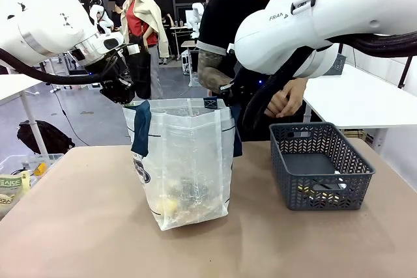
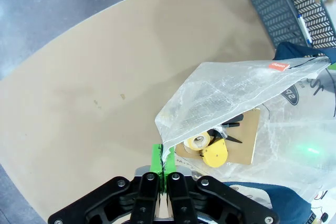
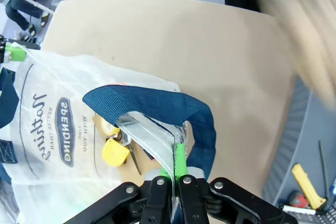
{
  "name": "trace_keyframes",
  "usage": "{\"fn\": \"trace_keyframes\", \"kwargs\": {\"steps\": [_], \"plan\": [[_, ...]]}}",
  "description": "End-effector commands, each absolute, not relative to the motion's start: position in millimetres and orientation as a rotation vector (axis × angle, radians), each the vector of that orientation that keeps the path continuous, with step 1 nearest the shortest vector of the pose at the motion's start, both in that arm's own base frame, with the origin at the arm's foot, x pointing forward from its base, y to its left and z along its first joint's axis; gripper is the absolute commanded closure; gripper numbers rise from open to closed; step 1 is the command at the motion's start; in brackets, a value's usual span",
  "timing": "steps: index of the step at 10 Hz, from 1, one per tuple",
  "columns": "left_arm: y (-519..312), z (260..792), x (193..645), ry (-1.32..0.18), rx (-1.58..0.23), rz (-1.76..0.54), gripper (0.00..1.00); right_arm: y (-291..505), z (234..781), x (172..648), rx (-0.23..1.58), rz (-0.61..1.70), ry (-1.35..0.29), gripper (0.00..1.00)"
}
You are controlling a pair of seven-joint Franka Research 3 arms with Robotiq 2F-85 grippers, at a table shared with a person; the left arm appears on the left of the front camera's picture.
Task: Transfer purchased items from the store into the shopping bag.
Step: Move the Reusable shopping bag to the right side of the table.
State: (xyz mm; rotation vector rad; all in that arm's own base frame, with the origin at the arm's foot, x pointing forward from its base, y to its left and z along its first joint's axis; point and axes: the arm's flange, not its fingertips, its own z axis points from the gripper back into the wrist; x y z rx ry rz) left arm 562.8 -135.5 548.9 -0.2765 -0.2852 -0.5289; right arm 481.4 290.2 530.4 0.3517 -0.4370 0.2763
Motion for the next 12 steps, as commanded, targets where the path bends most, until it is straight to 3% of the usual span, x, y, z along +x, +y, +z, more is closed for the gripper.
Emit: {"fn": "trace_keyframes", "kwargs": {"steps": [1, 12], "plan": [[-132.4, 551.8, 561.6, -0.287, -0.274, -0.511, 1.0, 286.7, 531.0, 482.1, 0.36, 0.273, -0.438, 1.0], [-132.4, 551.8, 561.6, -0.287, -0.274, -0.511, 1.0, 286.7, 531.0, 482.1, 0.36, 0.273, -0.438, 1.0]]}}
